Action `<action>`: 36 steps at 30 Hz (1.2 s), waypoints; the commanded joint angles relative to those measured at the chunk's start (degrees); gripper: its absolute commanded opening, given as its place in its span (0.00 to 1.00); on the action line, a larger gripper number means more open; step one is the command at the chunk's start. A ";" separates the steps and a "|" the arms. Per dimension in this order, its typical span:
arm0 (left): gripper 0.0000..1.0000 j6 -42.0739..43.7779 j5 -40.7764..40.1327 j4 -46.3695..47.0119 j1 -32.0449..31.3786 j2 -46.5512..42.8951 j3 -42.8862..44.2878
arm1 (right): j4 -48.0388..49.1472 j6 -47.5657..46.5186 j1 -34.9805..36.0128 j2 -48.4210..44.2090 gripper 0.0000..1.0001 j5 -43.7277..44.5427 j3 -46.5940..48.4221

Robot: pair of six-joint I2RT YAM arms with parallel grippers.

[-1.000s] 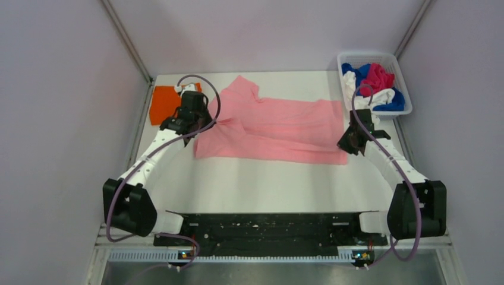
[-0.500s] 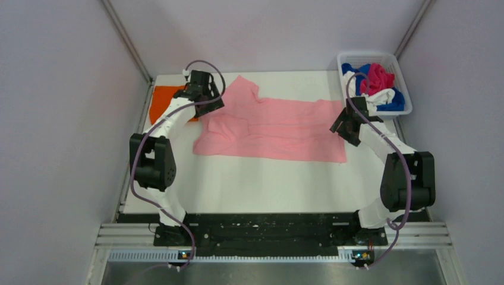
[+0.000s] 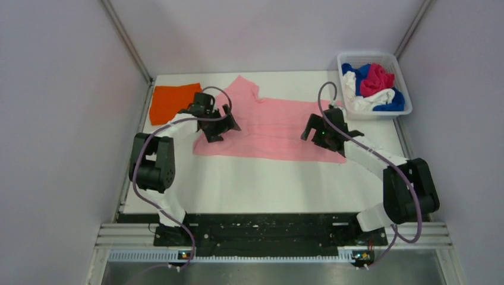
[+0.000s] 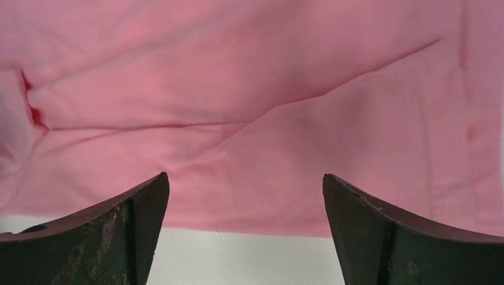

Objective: Fold and stack the t-shirts
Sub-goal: Fold the flattened tshirt in 1/3 of the way, then grab the side of the flattened tshirt furthest away from the robot with both arms

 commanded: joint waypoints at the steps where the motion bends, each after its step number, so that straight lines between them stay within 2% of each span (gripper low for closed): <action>1: 0.99 -2.65 6.97 4.95 -0.33 2.97 -5.20 | 10.64 1.80 2.73 4.98 0.99 -5.29 -3.71; 5: 0.99 -2.13 5.50 4.24 -0.42 2.45 -8.86 | 12.99 2.40 4.85 8.39 0.99 -5.93 -6.37; 8: 0.99 -1.64 3.89 4.03 -0.42 -0.68 -12.38 | 11.89 3.70 6.15 6.73 0.99 -4.50 -9.77; 11: 0.99 -1.31 1.54 3.49 -0.42 -4.64 -16.96 | 10.45 5.31 7.36 1.92 0.99 -3.40 -15.14; 16: 0.99 -3.47 2.44 4.05 -1.65 -12.57 -28.12 | 4.46 7.59 11.91 -7.00 0.99 -1.38 -20.69; 24: 0.99 -8.00 -3.50 -4.96 -3.98 -33.38 -42.05 | -7.80 14.34 16.78 -25.15 0.99 -0.73 -27.68; 27: 0.99 -11.21 -3.75 -6.58 -6.85 -38.46 -44.35 | -7.63 17.28 18.02 -29.96 0.99 -3.45 -29.66; 30: 0.99 -13.45 -5.36 -7.40 -9.82 -41.46 -44.88 | -7.95 17.99 18.81 -32.49 0.99 -2.47 -29.47; 36: 0.99 -11.90 -10.19 -13.62 -10.35 -44.87 -38.68 | -11.83 14.87 18.82 -34.41 0.99 2.18 -23.32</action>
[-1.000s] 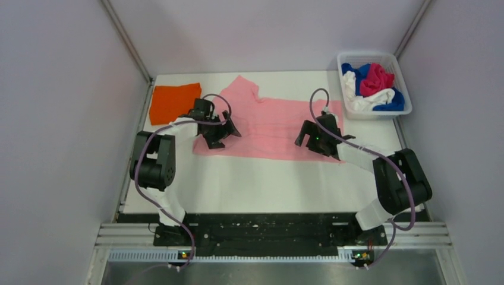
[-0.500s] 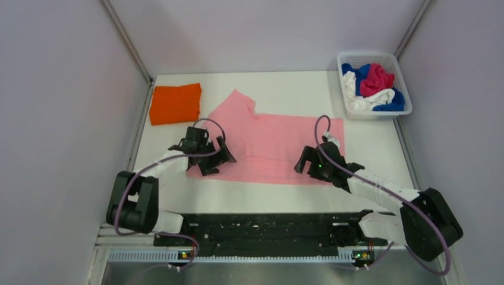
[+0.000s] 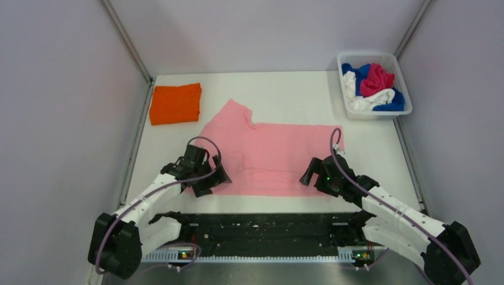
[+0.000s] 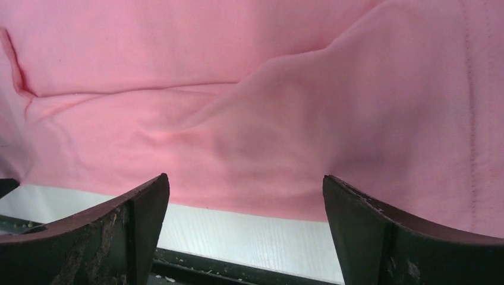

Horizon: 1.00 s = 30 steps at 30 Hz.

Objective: Fold and stack the t-shirts
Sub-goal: Grab the side of the flattened tshirt furthest away from the robot with both arms

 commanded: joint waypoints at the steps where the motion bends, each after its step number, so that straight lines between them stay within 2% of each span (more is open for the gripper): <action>1: 0.99 0.27 -5.16 -5.41 -0.16 -2.82 6.65 | -3.65 -1.73 0.66 -1.48 0.99 4.99 6.68; 6: 0.99 3.54 -9.66 -4.13 -0.19 -1.27 13.79 | -4.69 -4.72 0.57 -0.42 0.99 11.80 12.92; 8: 0.99 4.36 -13.05 -1.51 -0.03 1.70 17.24 | -4.52 -4.74 0.32 0.13 0.99 15.16 14.56; 10: 0.99 4.70 -16.46 -0.12 0.20 6.76 22.29 | -2.66 -6.50 -0.56 1.41 0.99 14.12 15.43; 17: 0.99 8.75 -23.28 -0.98 3.33 36.59 50.64 | 3.20 -9.90 -3.37 8.23 0.99 6.98 14.53; 21: 0.99 14.45 -26.94 -4.05 4.36 55.43 73.52 | 5.41 -12.74 -3.84 10.05 0.99 5.16 14.43; 23: 0.99 18.65 -24.95 -6.94 4.83 66.15 85.35 | 6.18 -13.32 -4.09 10.34 0.99 6.08 14.22; 26: 0.99 22.83 -25.07 -9.12 4.93 77.03 100.28 | 7.57 -13.90 -5.03 10.67 0.99 5.70 13.56; 28: 0.97 24.15 -25.41 -8.20 5.03 81.81 105.69 | 8.07 -14.21 -5.67 11.01 0.99 4.75 13.17; 30: 0.96 24.54 -26.37 -4.10 5.19 83.58 104.96 | 7.96 -14.39 -6.12 11.25 0.99 4.23 12.99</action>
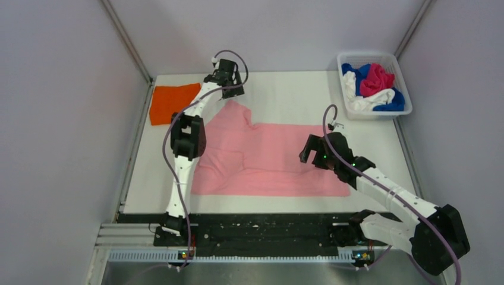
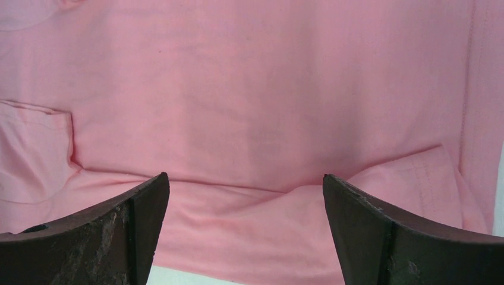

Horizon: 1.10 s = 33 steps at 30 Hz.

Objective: Fold and stack the t-shirts
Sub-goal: Grab the side of the flattened tshirt furthest away from the robot with both arms

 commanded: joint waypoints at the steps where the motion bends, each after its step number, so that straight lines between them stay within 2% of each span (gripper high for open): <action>1: 0.96 5.06 -1.99 2.75 0.30 3.92 4.10 | 2.75 -1.89 -1.21 0.71 0.99 -1.56 -0.80; 5: 0.88 3.52 0.80 3.71 0.39 5.89 3.80 | 2.06 -1.91 -1.48 0.51 0.98 -1.87 -1.18; 11: 0.72 2.68 10.17 4.19 0.13 5.28 -0.36 | 1.89 -1.47 -1.70 -0.84 0.98 -1.95 -2.04; 15: 0.58 4.33 0.86 0.43 -1.63 4.13 -0.91 | 1.14 -1.49 -1.75 -1.08 0.98 -0.87 -2.11; 20: 0.43 8.70 -10.22 -0.04 -3.14 4.00 -0.24 | 0.55 -1.61 -1.82 -1.06 0.98 0.66 -1.58; 23: 0.37 10.69 -11.40 -1.29 -3.15 5.91 2.76 | 0.39 -1.82 -1.97 -0.63 0.98 1.89 -0.58; 28: 0.34 12.26 -8.26 -2.49 -3.26 7.94 4.66 | -0.53 -1.75 -3.41 1.11 0.98 5.05 2.28; 30: 0.24 12.24 -6.27 -2.95 -3.26 8.19 4.61 | -0.54 -1.23 -4.25 2.66 0.98 5.82 3.57; 32: 0.06 12.15 -5.30 -3.10 -3.25 8.32 4.47 | -0.55 -1.02 -5.20 4.98 0.98 7.26 5.40; 33: 0.00 12.19 -5.30 -3.19 -3.26 8.33 4.38 | -0.82 -0.95 -5.92 6.26 0.98 8.26 6.68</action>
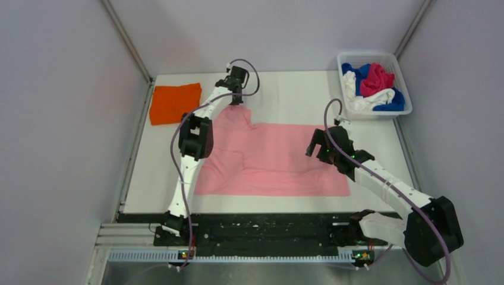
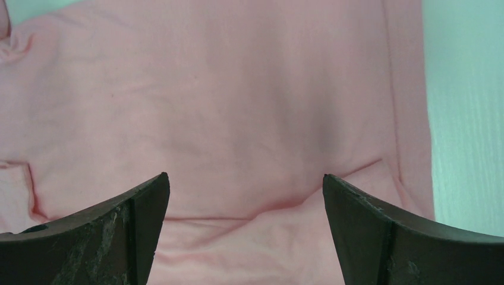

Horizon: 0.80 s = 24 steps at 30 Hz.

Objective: Fold and stack the t-shirts
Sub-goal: Grab the side of the flattened tshirt furthest away from the robot with both arms

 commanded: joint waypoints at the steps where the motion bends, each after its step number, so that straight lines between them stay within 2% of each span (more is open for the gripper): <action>1: 0.00 1.00 1.59 -1.85 0.30 1.26 1.60 | 0.15 0.39 -2.91 5.05 0.98 5.45 7.34; 7: 0.00 0.40 0.10 -1.01 0.30 -2.46 -0.41 | 0.11 -1.58 -10.07 17.96 0.98 8.13 19.20; 12: 0.00 -0.12 1.68 3.95 0.30 -10.84 -8.61 | -3.80 -6.46 -13.22 35.43 0.95 10.78 33.01; 17: 0.00 -0.31 1.95 7.08 -0.15 -18.55 -16.74 | -4.71 -9.83 -14.19 47.92 0.95 12.78 43.04; 20: 0.00 -0.87 2.58 8.02 -0.50 -21.57 -20.05 | -6.99 -8.26 -15.81 53.59 0.93 12.68 47.73; 24: 0.00 -0.89 2.68 8.82 -1.32 -24.48 -23.36 | -9.14 -7.56 -16.77 56.39 0.91 13.36 50.44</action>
